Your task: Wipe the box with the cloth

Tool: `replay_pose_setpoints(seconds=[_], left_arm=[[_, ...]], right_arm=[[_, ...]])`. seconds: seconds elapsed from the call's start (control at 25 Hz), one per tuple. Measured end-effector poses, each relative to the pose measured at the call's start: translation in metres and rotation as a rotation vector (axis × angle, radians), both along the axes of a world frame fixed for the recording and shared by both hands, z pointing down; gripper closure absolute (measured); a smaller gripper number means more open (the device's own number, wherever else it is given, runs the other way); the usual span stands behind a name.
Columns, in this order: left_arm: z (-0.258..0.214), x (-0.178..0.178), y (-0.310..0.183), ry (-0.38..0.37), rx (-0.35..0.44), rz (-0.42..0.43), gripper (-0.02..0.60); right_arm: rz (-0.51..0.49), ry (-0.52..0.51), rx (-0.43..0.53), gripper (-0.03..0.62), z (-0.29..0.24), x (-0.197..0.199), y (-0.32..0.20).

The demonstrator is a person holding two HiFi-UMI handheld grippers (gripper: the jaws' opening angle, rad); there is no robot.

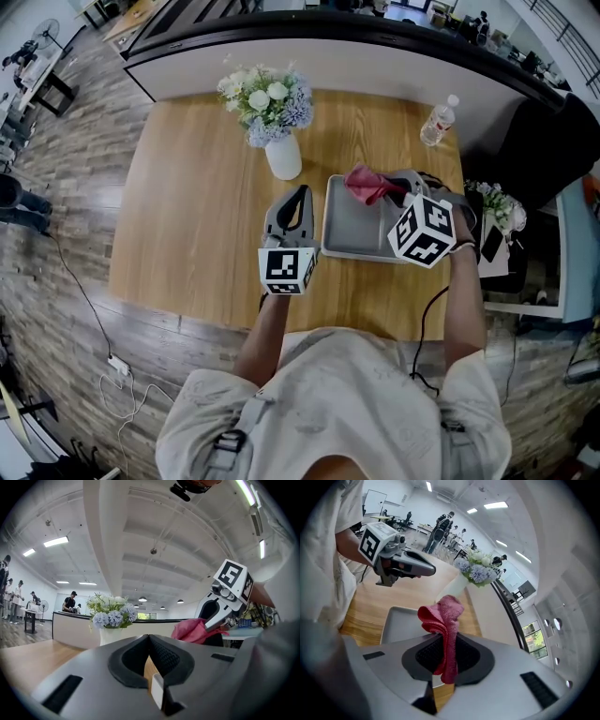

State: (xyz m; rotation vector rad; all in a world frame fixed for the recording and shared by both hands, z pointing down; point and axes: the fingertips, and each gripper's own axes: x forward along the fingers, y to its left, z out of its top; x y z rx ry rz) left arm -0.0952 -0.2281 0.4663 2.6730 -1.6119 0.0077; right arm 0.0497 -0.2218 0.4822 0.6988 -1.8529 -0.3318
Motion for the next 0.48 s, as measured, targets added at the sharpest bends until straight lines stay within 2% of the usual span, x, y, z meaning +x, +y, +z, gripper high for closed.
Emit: replay_pose_setpoints(seconds=[0.24, 0.48], left_arm=[[-0.003, -0.007, -0.003, 0.0, 0.001, -0.01, 0.568], [-0.002, -0.011, -0.004, 0.004, -0.004, -0.021, 0.568]], right_arm=[[0.003, -0.043, 0.164, 0.526, 0.002, -0.019, -0.032], [0.01, -0.043, 0.156, 0.526, 0.041, -0.033, -0.045]])
